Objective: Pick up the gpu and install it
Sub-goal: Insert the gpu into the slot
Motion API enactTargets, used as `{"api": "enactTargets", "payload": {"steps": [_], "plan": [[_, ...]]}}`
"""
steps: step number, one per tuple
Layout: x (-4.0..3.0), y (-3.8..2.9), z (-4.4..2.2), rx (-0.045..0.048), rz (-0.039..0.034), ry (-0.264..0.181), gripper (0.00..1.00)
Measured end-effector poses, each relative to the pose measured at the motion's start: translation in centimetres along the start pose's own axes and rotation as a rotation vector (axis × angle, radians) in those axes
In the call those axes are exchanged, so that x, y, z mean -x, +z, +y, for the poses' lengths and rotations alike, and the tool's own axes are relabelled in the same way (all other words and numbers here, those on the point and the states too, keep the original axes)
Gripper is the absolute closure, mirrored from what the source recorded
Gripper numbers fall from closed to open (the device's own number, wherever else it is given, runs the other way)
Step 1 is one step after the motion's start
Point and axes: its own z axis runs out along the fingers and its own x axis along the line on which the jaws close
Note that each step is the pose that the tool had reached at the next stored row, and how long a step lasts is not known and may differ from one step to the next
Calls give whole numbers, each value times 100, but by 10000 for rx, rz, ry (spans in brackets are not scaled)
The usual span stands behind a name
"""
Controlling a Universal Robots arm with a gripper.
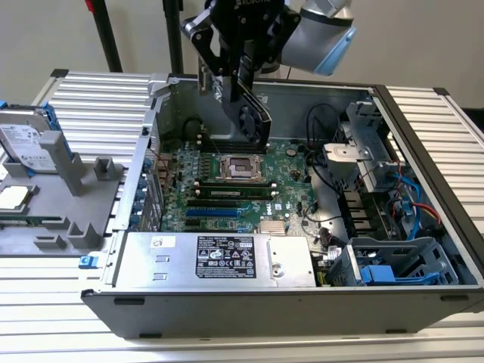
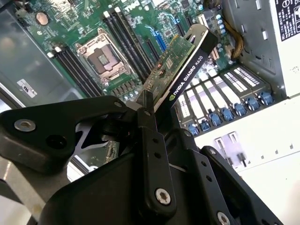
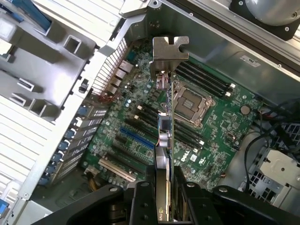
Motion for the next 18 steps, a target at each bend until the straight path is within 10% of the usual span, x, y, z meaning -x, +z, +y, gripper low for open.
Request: {"api": "enactTargets", "payload": {"steps": [18], "plan": [[0,-16,1,11,44,-946,100]]}}
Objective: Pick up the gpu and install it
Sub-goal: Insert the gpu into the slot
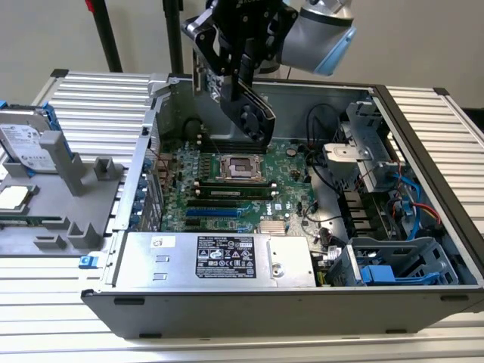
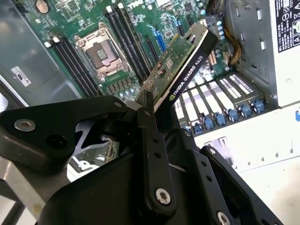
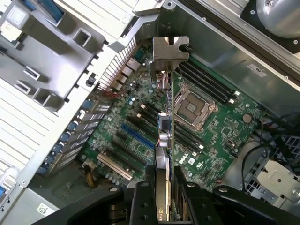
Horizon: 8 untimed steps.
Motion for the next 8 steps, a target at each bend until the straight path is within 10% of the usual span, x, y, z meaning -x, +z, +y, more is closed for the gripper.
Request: {"api": "enactTargets", "payload": {"steps": [8], "plan": [[0,-3,0,5,21,-452,100]]}}
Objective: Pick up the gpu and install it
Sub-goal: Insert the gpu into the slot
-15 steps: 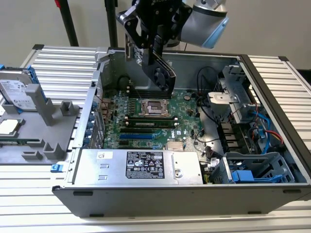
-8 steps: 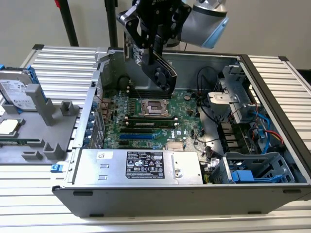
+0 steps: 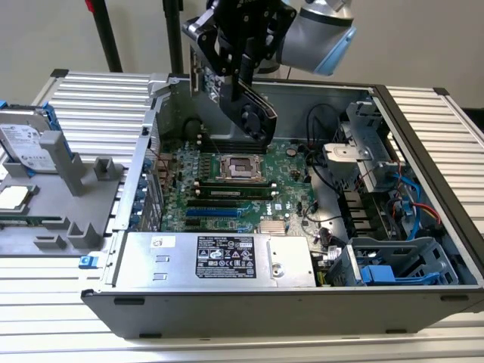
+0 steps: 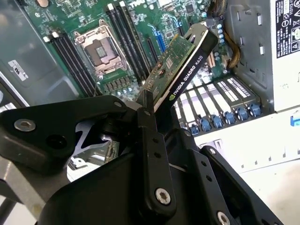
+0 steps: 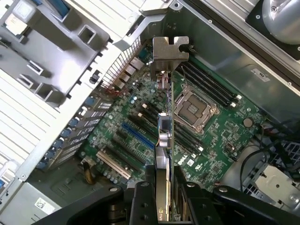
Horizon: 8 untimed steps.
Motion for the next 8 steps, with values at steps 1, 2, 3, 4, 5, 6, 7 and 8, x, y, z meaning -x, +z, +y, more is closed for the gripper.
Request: {"api": "enactTargets", "payload": {"steps": [1,2,3,4,5,6,7,8], "plan": [[0,0,0,1,3,-57,100],[0,-1,0,1,6,-112,100],[0,-1,0,2,8,-167,100],[0,-1,0,2,11,-223,100],[0,-1,0,3,14,-282,100],[0,-1,0,4,16,-333,100],[0,-1,0,5,18,-391,100],[0,-1,0,5,22,-450,100]]}}
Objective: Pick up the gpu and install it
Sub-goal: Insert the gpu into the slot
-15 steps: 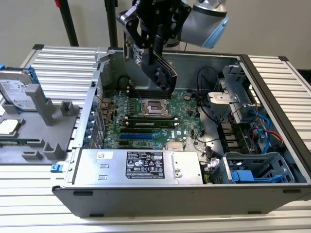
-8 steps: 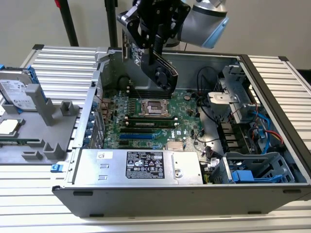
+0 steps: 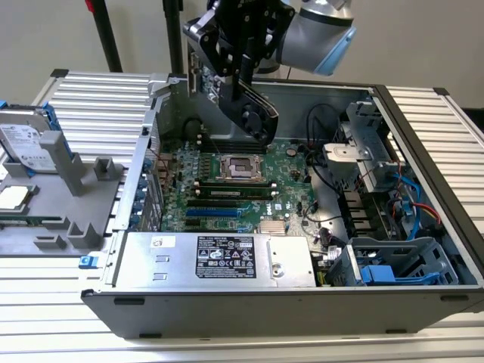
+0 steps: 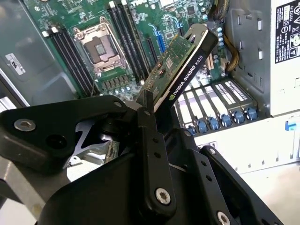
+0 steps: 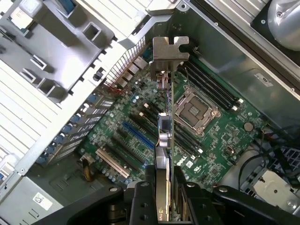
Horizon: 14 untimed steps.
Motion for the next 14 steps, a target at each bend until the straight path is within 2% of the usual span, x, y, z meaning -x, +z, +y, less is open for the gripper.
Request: {"api": "enactTargets", "payload": {"steps": [14], "plan": [[0,-1,0,11,44,-938,100]]}}
